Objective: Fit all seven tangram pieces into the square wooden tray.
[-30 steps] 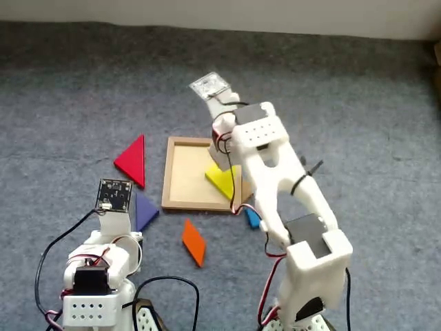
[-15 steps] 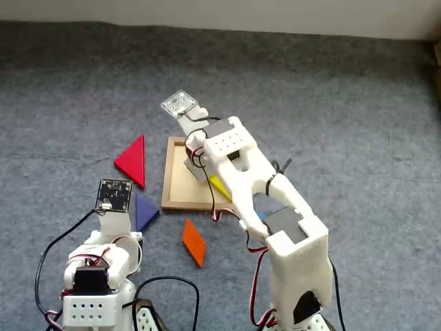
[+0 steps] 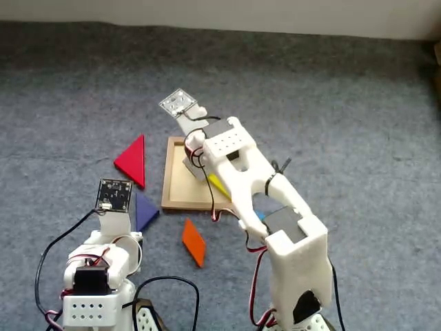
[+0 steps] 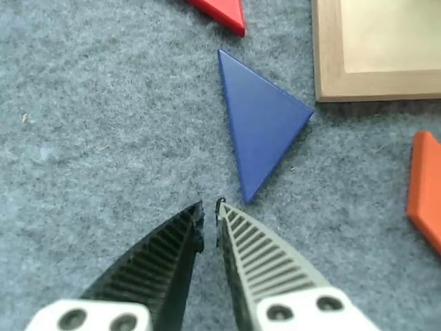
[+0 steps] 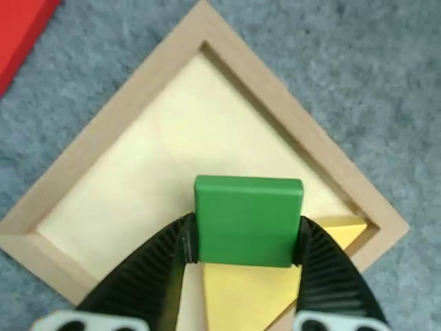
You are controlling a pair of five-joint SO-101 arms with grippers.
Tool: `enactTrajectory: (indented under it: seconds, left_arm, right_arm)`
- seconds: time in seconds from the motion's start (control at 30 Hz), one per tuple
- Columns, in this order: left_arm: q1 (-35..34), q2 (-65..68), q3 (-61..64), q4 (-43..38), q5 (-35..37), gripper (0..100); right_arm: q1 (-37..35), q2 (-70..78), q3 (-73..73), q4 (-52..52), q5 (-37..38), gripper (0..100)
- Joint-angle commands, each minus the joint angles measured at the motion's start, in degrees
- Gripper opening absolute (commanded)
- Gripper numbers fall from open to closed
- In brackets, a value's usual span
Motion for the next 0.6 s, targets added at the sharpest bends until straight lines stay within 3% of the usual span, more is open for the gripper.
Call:
enactTrajectory:
  seconds: [0.0,0.4,0.57]
  left_arm:
    - [-0.3,-2.1,1.1,0.3,-0.4,5]
    - [-0.3,-2.1,1.1,0.3,-0.4,5]
    - [-0.3,-2.1,1.1,0.3,-0.4,5]
  right_arm:
    - [-1.1,-1.0,-4.7,-0.8,0.4,16.4]
    - [-0.4,5.4,-7.1,-1.0,0.6,16.4]
    - [-0.2,6.2,-10.7,4.8,0.7,16.6]
